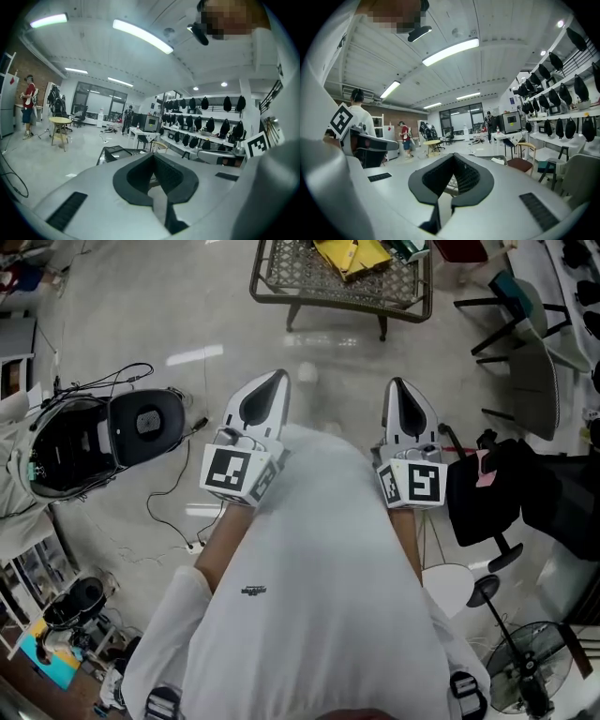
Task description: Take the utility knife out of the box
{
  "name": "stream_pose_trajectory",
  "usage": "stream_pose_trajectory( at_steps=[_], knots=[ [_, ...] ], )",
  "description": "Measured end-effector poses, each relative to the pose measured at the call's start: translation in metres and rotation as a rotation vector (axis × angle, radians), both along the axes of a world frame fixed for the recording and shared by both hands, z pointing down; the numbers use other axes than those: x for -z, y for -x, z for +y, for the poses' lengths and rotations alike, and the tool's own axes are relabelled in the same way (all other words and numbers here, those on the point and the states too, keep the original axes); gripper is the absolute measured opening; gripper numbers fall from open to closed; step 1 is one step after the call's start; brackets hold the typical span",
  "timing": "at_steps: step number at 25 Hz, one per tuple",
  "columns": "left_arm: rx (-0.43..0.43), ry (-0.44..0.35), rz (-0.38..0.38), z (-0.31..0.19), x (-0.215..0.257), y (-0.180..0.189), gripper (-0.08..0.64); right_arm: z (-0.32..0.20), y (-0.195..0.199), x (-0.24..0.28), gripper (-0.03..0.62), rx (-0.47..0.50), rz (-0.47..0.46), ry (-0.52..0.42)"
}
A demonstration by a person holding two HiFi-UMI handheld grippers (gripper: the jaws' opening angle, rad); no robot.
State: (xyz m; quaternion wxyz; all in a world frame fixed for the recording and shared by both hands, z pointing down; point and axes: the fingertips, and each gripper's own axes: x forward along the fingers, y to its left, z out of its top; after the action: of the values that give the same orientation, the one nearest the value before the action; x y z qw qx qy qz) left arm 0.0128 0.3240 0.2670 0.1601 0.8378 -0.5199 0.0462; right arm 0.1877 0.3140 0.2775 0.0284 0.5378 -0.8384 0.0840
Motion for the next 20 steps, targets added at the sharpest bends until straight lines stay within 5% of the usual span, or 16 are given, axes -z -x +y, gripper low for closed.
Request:
stream_pose_trajectory(
  at_steps=[20],
  knots=[
    [-0.112,-0.002,0.064,-0.237,-0.004,0.085,0.002,-0.225,0.087,-0.011,-0.002,-0.100,0.072,0.068]
  ],
)
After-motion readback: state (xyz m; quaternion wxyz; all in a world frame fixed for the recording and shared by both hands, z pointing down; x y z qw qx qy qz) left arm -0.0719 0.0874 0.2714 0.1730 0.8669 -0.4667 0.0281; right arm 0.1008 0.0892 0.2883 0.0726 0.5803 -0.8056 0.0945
